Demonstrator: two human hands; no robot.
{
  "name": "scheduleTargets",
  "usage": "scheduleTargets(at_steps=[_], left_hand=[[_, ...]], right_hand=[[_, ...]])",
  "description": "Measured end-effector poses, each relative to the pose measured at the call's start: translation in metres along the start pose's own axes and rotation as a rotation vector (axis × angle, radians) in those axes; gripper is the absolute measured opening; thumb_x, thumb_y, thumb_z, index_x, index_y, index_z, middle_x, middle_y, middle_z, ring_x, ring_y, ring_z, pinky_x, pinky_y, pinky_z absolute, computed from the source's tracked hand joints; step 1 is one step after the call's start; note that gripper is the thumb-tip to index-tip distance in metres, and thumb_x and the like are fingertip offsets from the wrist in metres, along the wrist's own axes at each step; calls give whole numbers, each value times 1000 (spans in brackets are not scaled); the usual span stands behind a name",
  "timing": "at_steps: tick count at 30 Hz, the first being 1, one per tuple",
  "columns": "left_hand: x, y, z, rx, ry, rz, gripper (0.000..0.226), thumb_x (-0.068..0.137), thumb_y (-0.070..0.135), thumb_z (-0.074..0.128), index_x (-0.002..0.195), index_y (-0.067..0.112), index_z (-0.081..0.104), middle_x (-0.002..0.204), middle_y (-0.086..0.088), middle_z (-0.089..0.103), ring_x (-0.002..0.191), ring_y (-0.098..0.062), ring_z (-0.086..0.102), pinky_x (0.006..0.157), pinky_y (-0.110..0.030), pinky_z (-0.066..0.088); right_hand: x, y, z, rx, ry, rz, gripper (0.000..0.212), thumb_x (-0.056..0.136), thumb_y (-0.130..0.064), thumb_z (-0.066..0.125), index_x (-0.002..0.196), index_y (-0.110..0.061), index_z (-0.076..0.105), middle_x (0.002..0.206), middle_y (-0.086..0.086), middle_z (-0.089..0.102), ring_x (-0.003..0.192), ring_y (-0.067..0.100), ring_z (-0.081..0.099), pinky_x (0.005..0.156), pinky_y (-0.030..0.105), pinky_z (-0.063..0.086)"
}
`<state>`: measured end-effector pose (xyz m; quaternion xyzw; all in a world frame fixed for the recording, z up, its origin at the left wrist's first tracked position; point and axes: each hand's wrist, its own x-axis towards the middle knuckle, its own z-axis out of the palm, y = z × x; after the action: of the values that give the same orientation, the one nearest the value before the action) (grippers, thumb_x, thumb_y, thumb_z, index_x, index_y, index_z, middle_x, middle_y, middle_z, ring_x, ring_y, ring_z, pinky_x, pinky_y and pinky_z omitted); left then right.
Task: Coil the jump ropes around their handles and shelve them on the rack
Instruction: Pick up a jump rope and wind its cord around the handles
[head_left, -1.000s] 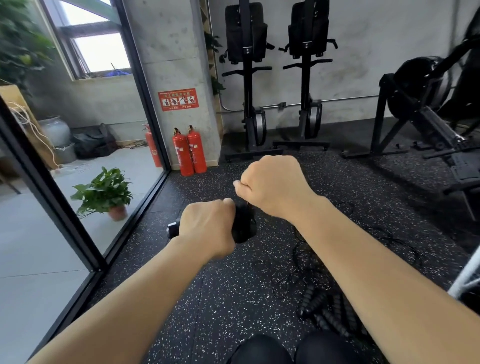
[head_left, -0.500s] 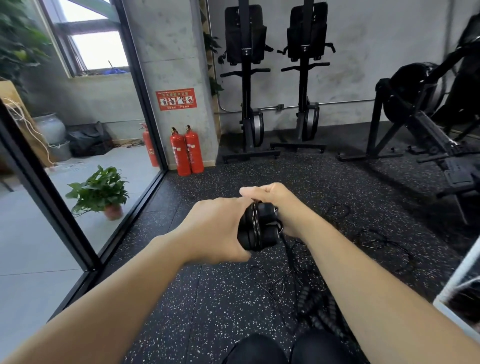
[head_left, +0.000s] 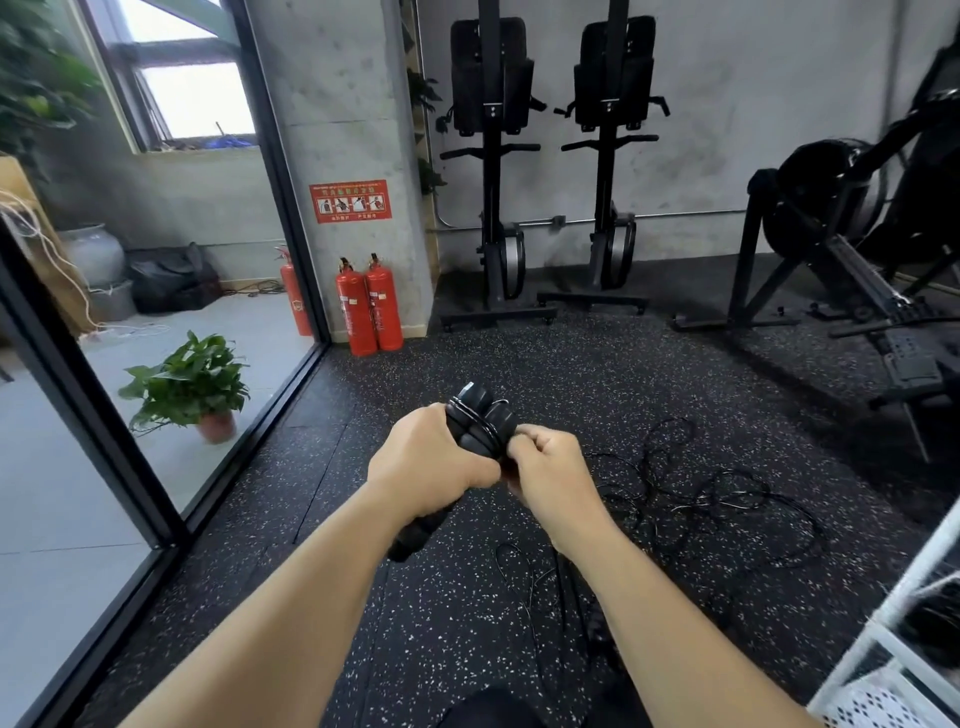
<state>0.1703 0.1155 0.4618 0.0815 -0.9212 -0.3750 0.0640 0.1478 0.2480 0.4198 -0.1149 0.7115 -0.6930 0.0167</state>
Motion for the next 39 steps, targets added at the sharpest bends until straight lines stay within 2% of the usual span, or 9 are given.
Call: scheduleTargets(at_steps=[3, 12, 18, 23, 26, 29, 32, 34, 39], left_hand=[[9, -7, 14, -5, -21, -16, 31, 47, 37, 75, 64, 19, 56, 57, 9, 59, 55, -14, 55, 59, -35, 51], [44, -28, 62, 68, -63, -70, 24, 62, 29, 75, 66, 19, 54, 58, 8, 57, 54, -11, 56, 53, -23, 38], [69, -57, 94, 45, -125, -97, 36, 46, 47, 66, 72, 25, 53, 65, 9, 61, 63, -11, 61, 58, -29, 47], [83, -80, 112, 8, -187, -126, 67, 34, 59, 67, 93, 28, 54, 84, 10, 66, 80, -13, 65, 79, -41, 56], [86, -94, 118, -133, -242, -168, 82, 39, 46, 80, 116, 32, 53, 98, 10, 68, 89, -12, 66, 85, -42, 56], [88, -107, 119, -233, -206, -209, 116, 45, 37, 90, 146, 38, 33, 118, 11, 62, 103, -12, 63, 92, -37, 54], [92, -111, 120, -110, -112, -191, 93, 36, 55, 84, 123, 44, 52, 105, 17, 66, 95, -10, 66, 88, -42, 55], [95, -109, 119, -89, -111, -201, 69, 32, 58, 78, 95, 37, 60, 86, 13, 70, 82, -14, 69, 82, -45, 57], [97, -108, 106, -337, -242, -257, 45, 57, 20, 91, 92, 15, 64, 75, 2, 70, 65, -16, 64, 72, -40, 58]], right_hand=[[1, -1, -9, 76, -57, 35, 23, 89, -7, 48, 66, -5, 51, 57, 3, 44, 47, 10, 32, 41, 18, 25], [33, 39, -22, -49, -68, 56, 27, 91, -28, 65, 84, -3, 75, 43, -13, 55, 36, -3, 41, 42, 9, 28], [59, 85, -21, -40, -96, 134, 24, 89, -30, 68, 76, -11, 75, 72, 0, 73, 63, 6, 60, 58, 22, 45], [74, 125, -21, -22, -90, 180, 31, 87, -31, 70, 65, -10, 69, 61, -1, 63, 56, 10, 52, 55, 27, 40], [82, 140, -21, -62, -103, 173, 29, 87, -33, 69, 70, -10, 68, 57, -4, 63, 52, 5, 50, 53, 23, 39], [90, 144, -20, -80, -145, 139, 27, 88, -33, 67, 75, -10, 70, 65, -4, 67, 58, 6, 54, 58, 25, 43], [95, 148, -15, -45, -157, 148, 25, 90, -31, 65, 75, -12, 70, 63, -6, 69, 56, 2, 57, 56, 21, 44], [96, 149, -11, -26, -162, 149, 25, 89, -33, 66, 79, -10, 72, 76, 3, 74, 67, 11, 64, 63, 35, 52], [93, 141, -6, 74, -179, 144, 32, 93, -24, 61, 62, -17, 63, 51, -12, 58, 44, -2, 48, 48, 13, 37]])
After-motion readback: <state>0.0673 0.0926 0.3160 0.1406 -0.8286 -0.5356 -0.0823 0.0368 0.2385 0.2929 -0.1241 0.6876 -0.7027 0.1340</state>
